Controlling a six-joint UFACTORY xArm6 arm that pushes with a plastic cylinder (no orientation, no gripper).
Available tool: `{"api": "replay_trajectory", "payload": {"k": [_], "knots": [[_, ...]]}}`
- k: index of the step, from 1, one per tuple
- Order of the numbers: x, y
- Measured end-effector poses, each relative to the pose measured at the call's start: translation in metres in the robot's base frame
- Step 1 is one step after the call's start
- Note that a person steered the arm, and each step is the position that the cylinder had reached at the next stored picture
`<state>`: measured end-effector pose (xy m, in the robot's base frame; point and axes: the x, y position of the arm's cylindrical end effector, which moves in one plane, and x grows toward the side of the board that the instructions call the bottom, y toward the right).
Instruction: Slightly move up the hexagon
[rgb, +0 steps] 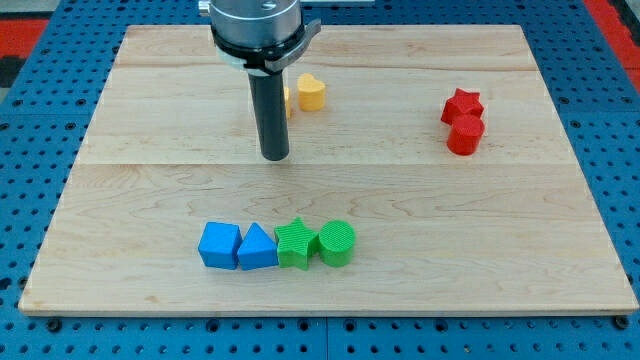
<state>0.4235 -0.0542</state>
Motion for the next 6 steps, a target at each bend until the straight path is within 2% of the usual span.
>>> {"api": "replay_trajectory", "payload": {"k": [2,5,6], "knots": [[-0.029,0.000],[-0.035,-0.018],[-0.061,-0.030]]}}
